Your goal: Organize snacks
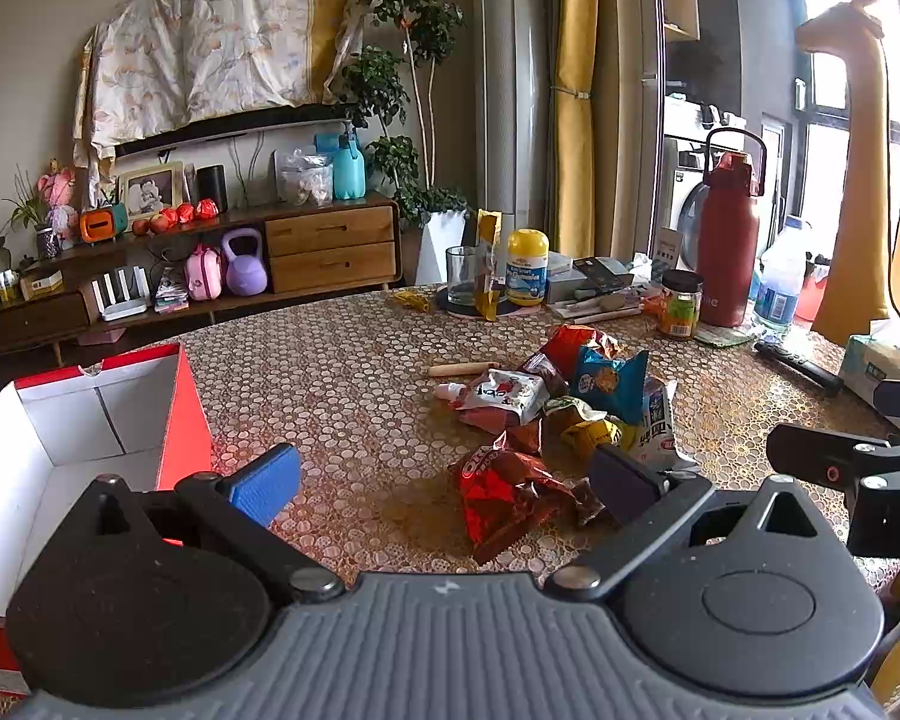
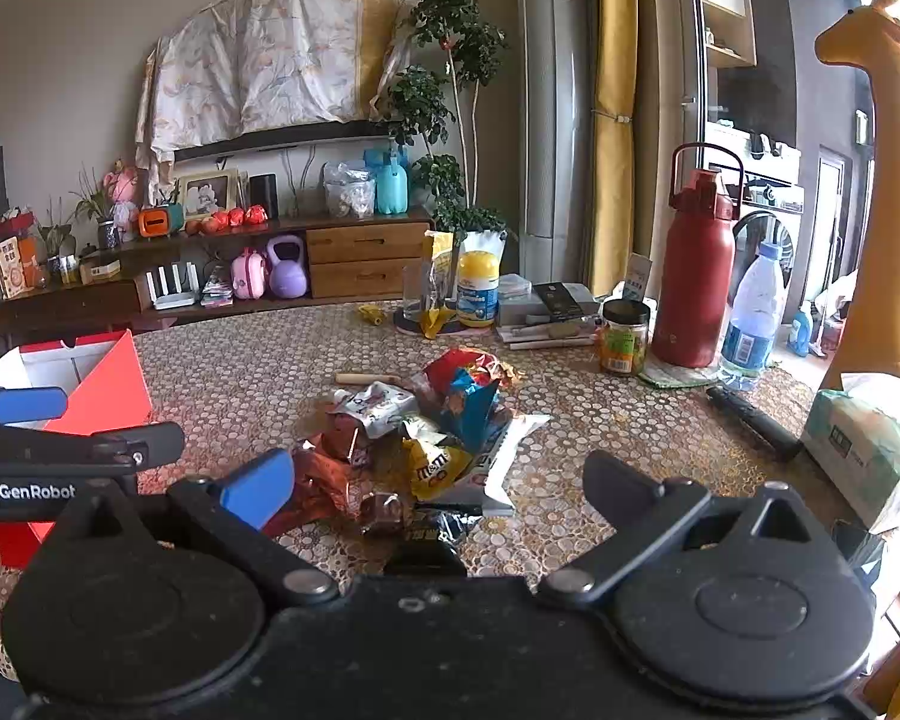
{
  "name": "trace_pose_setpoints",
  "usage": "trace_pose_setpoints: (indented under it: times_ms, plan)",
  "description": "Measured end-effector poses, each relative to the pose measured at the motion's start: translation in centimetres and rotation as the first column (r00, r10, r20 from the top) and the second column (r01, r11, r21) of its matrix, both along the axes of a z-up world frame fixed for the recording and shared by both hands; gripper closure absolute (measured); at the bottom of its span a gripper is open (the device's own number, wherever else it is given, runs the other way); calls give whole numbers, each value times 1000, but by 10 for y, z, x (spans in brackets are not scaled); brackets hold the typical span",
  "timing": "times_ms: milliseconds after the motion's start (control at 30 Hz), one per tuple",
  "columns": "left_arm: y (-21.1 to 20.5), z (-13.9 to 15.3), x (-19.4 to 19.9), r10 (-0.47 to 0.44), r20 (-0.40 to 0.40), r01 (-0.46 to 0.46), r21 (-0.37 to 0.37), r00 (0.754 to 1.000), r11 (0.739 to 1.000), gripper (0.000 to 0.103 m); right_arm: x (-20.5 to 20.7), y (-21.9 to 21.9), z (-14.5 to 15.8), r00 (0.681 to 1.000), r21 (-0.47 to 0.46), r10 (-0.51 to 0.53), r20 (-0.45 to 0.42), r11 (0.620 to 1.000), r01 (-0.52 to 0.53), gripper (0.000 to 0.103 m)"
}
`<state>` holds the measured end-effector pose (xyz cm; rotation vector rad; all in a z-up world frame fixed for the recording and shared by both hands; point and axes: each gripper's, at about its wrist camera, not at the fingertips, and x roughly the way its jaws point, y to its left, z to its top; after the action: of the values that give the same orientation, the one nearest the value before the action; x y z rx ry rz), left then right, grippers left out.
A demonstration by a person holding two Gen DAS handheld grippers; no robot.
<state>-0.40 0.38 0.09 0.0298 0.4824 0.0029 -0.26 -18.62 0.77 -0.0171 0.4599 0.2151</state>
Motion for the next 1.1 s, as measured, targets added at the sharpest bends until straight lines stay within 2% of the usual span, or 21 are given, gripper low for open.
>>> trace_pose_setpoints:
  times_ms: [1100]
  plan:
    - [0, -2, 1, 8, -10, -8, 5, 1000, 1000, 0, 0, -2, 1, 1000, 5, -4, -13, 1000, 4, 0]
